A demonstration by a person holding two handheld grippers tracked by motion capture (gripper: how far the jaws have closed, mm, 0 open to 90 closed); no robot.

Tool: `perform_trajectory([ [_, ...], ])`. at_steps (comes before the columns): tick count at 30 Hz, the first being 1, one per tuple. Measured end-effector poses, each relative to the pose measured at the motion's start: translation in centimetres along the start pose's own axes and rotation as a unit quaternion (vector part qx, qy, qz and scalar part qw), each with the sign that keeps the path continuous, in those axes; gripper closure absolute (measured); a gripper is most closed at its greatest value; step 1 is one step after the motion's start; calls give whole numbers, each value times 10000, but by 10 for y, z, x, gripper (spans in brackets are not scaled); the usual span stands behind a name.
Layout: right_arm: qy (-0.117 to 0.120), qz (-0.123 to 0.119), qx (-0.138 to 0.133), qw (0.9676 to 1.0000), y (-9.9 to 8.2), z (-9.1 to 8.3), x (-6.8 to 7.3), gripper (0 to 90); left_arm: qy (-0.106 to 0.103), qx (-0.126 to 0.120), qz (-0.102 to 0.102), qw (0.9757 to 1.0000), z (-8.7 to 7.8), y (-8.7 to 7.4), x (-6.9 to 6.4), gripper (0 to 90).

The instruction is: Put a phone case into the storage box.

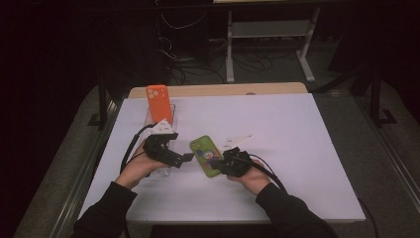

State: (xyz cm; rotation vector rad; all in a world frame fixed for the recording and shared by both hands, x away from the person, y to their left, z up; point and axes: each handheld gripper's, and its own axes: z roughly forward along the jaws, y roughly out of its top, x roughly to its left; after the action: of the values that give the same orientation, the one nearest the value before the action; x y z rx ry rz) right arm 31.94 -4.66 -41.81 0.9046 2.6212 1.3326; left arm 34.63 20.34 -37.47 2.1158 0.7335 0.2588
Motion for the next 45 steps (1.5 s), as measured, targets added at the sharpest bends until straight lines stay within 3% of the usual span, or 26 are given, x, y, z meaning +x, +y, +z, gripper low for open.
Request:
perform_trajectory([
  [7,69,-118,270,9995,2,30,12,882,-16,-17,12,10000,-1,1,0,0],
  [13,1,-181,499,9986,-2,40,18,883,-34,-16,17,10000,0,2,-1,0],
  [19,-211,-197,602,9978,-5,36,14,883,-44,-34,21,10000,-1,2,-3,0],
  [29,-531,-125,625,9966,-8,22,-7,882,-113,-4,108,9999,1,2,-8,0],
  [33,-400,-65,560,9976,-9,20,-10,881,-140,21,129,9998,2,2,-9,0],
  [38,-191,-92,327,9992,-7,1,-12,729,-165,27,146,9998,3,2,-11,0],
  [41,-145,32,247,9996,-10,-17,-19,595,-167,68,199,9996,4,2,-11,0],
  [42,-162,67,215,9996,-12,-23,-22,544,-187,-3,105,9998,5,1,-12,0],
  [45,-405,115,89,9991,-20,-42,-31,420,-183,102,185,9996,5,0,-11,0],
])
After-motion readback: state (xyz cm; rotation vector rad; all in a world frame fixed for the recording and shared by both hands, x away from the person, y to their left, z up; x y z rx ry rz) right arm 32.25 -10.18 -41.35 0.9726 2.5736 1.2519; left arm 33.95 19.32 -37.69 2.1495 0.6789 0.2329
